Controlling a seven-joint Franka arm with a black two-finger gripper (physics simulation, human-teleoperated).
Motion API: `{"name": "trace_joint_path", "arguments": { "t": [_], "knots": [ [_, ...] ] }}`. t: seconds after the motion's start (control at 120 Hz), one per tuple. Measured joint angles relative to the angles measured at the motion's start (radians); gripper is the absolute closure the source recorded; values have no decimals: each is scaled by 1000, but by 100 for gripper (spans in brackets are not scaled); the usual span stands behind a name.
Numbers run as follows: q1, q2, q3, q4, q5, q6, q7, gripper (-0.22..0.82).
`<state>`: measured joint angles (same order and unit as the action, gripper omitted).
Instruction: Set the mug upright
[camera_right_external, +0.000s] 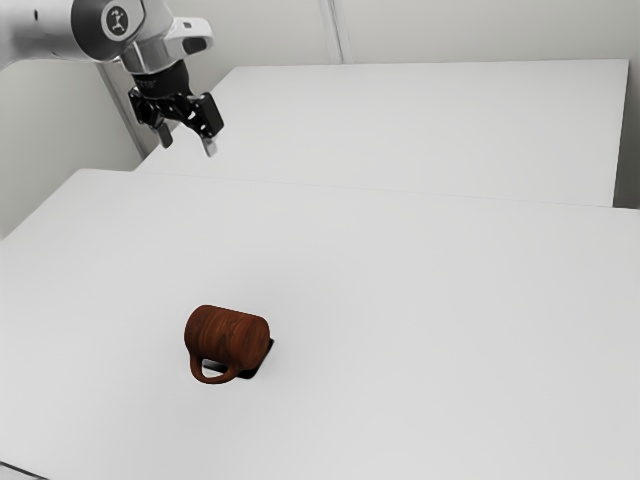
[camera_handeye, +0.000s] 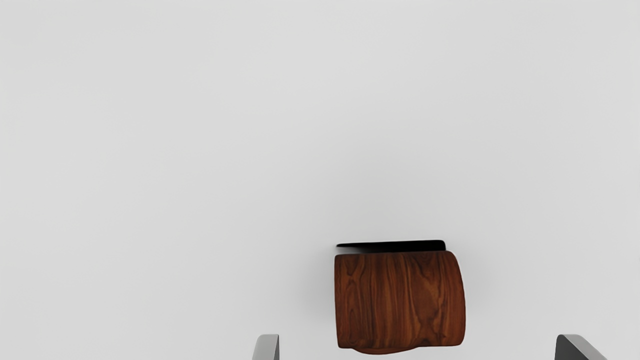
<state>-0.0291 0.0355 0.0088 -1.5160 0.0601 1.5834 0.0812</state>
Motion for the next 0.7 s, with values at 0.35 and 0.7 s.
{"name": "trace_joint_path", "arguments": {
  "t": [0.35,0.7],
  "knots": [
    [1,-26,5,-56,2,12,3,0],
    [125,-117,4,-308,-137,108,2,0]
  ]
}}
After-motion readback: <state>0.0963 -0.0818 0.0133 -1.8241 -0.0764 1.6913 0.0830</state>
